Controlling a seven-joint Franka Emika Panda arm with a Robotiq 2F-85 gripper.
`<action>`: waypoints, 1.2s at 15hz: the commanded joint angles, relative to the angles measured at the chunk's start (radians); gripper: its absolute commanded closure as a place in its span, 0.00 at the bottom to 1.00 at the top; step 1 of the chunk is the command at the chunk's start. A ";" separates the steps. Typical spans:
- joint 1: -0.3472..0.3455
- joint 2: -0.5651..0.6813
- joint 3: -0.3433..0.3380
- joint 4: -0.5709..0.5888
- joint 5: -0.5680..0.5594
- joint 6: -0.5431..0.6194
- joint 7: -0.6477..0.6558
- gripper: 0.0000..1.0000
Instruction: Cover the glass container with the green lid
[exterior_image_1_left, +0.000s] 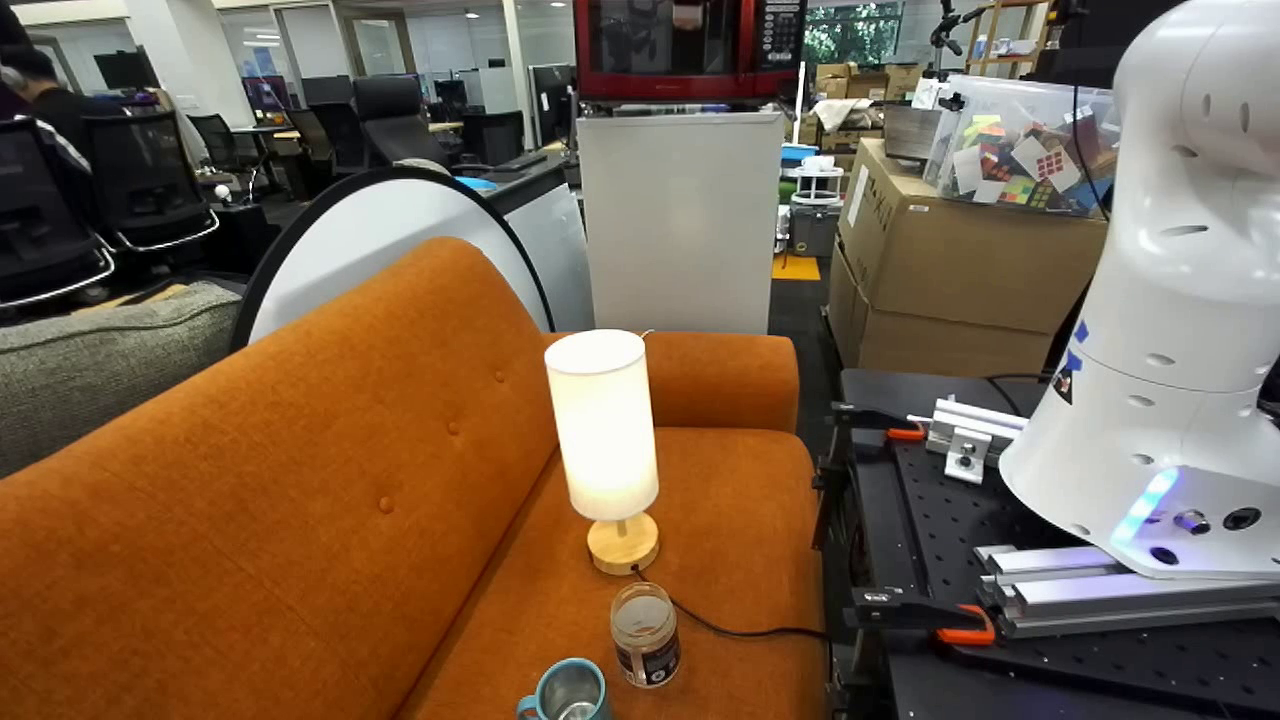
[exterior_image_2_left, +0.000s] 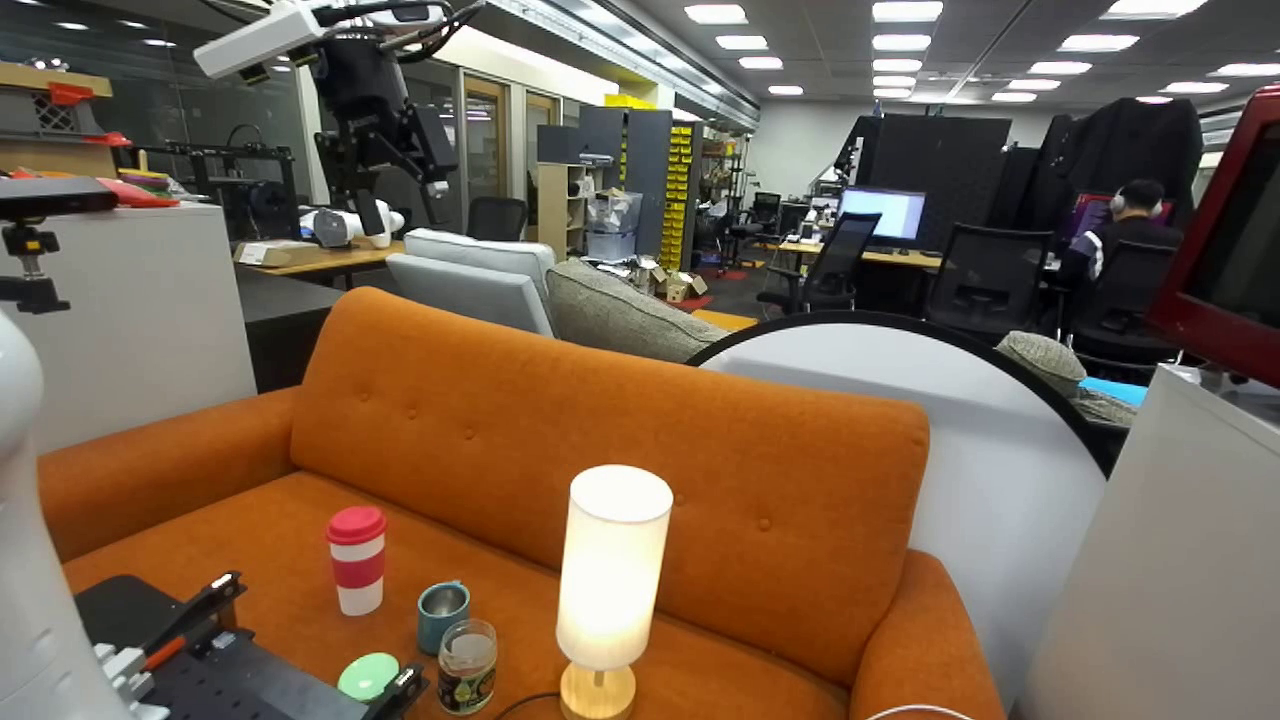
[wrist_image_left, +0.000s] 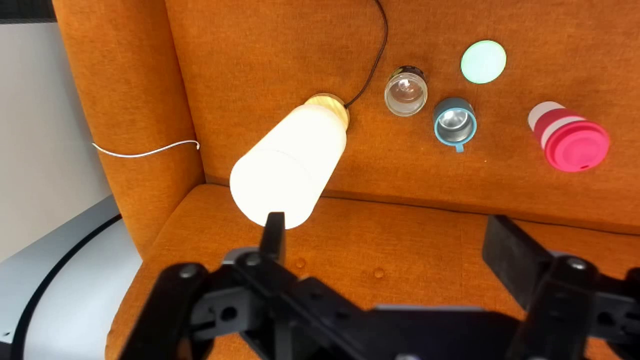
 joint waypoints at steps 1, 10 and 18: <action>0.016 0.002 -0.012 0.003 -0.009 -0.004 0.008 0.00; 0.016 0.002 -0.012 0.003 -0.009 -0.004 0.008 0.00; 0.030 0.099 0.071 -0.011 -0.065 0.155 0.073 0.00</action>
